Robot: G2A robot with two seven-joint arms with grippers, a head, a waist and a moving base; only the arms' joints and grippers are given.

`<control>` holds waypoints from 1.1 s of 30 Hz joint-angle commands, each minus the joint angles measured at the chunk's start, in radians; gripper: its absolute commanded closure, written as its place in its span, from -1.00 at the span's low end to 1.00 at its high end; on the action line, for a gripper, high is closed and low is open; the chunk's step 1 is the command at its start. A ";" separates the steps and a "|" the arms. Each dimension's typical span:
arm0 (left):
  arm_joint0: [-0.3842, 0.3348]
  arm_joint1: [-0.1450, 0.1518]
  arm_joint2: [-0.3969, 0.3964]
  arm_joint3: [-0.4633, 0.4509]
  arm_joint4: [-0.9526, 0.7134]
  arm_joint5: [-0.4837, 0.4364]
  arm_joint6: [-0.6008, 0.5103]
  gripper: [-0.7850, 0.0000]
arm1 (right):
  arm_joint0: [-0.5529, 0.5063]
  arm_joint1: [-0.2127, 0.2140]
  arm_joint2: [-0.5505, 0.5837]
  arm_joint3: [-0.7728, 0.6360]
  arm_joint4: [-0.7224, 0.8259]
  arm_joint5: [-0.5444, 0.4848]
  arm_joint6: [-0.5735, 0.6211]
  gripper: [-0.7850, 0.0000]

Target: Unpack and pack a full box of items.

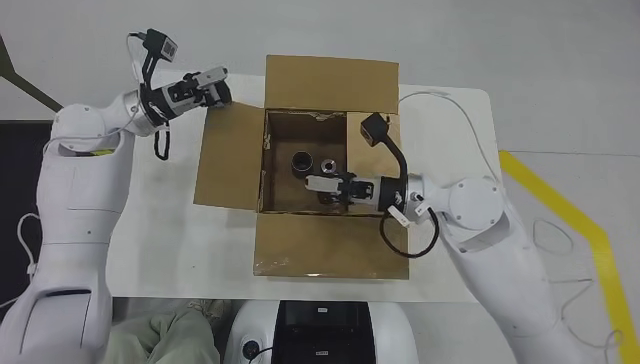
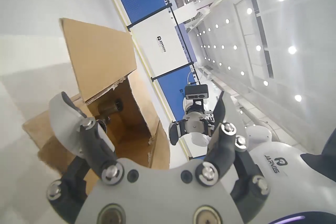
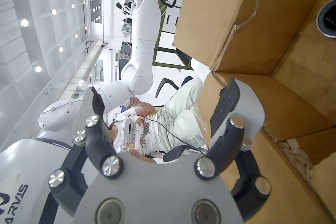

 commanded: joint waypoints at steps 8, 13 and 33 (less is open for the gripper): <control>-0.072 -0.010 0.100 -0.090 0.075 0.038 0.026 -1.00 | -0.072 0.025 0.077 -0.048 0.024 0.013 0.049 -1.00; -0.123 -0.024 0.188 -0.087 0.125 0.084 0.059 -1.00 | -0.103 0.035 0.110 -0.057 0.051 0.002 0.066 -1.00; -0.175 -0.044 0.300 -0.072 0.209 0.107 0.106 -1.00 | -0.122 0.044 0.126 -0.068 0.073 -0.013 0.082 -1.00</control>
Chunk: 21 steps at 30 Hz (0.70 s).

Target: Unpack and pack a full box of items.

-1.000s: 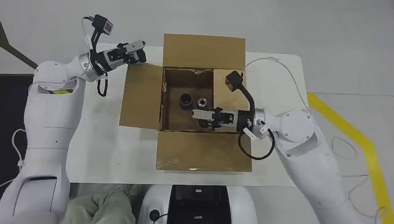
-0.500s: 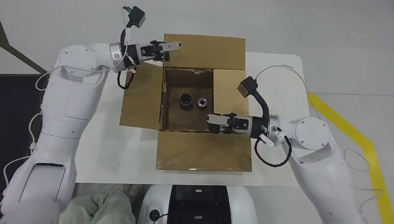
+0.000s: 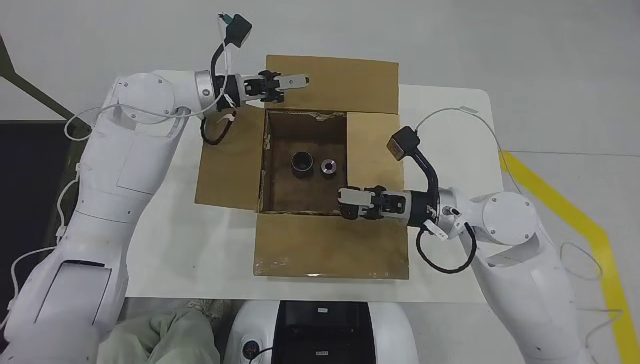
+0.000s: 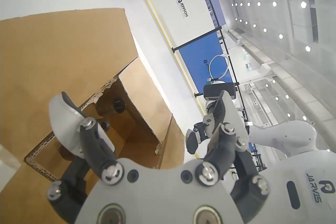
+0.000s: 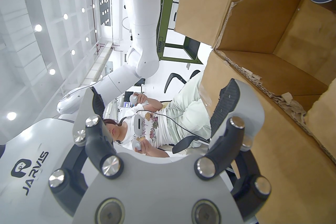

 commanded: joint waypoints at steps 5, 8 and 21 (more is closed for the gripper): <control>0.001 0.000 0.000 -0.002 0.007 0.002 0.004 -1.00 | 0.000 0.000 0.000 0.000 0.000 0.000 0.000 -1.00; -0.005 0.007 -0.007 -0.054 0.094 0.059 0.025 -1.00 | -0.014 0.001 -0.006 -0.002 0.011 0.014 -0.016 -1.00; -0.147 -0.021 0.159 -0.130 0.141 0.266 -0.100 -1.00 | -0.176 0.038 0.123 -0.147 0.022 0.092 0.017 -1.00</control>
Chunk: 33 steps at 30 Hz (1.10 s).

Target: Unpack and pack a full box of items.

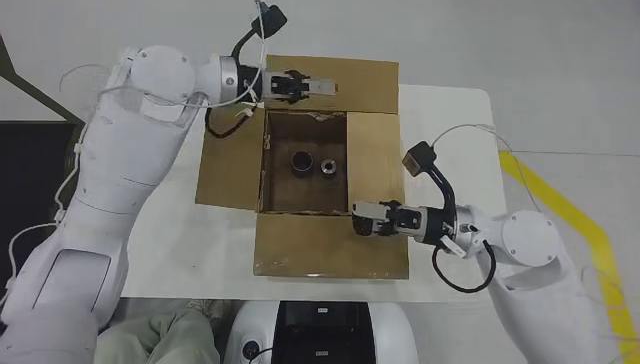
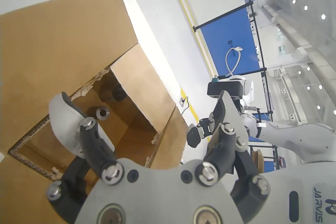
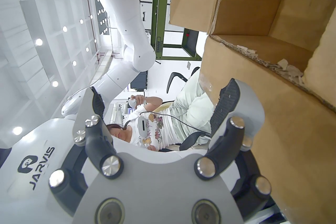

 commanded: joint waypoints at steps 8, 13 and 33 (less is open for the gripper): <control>-0.085 -0.062 0.189 0.072 -0.054 0.057 0.047 -1.00 | -0.090 0.019 0.057 -0.069 0.013 -0.001 0.028 -1.00; -0.080 -0.085 0.240 0.110 -0.079 0.061 0.102 -1.00 | -0.102 0.026 0.059 -0.067 0.029 -0.009 0.035 -1.00; -0.087 -0.154 0.380 0.217 -0.016 0.108 0.191 -1.00 | -0.062 0.040 -0.014 -0.007 0.052 -0.014 0.015 -1.00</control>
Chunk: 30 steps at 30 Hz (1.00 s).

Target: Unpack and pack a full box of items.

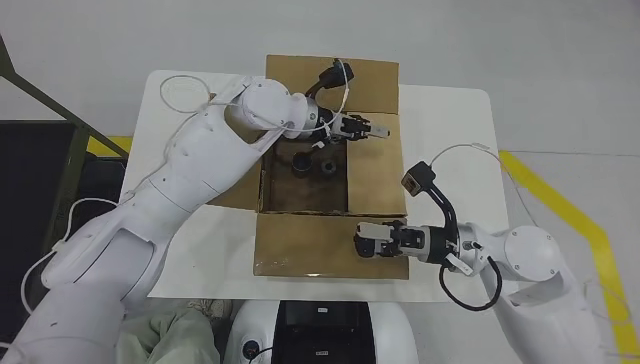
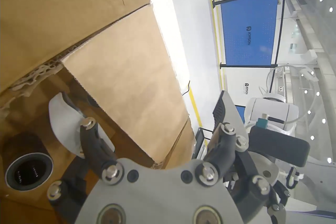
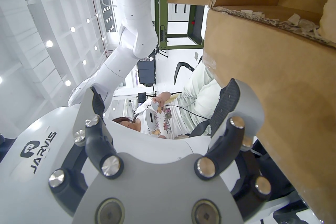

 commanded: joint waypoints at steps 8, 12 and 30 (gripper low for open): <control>-0.008 -0.035 0.010 0.055 -0.054 -0.058 0.067 -1.00 | 0.006 0.008 -0.018 0.011 0.002 -0.003 0.000 -1.00; 0.000 -0.035 -0.027 0.048 -0.092 -0.098 0.077 -1.00 | 0.012 0.010 -0.030 0.015 0.005 -0.001 -0.002 -1.00; 0.099 -0.001 -0.177 -0.157 -0.153 -0.168 0.034 -1.00 | 0.032 0.010 -0.073 0.075 -0.036 -0.066 -0.221 -1.00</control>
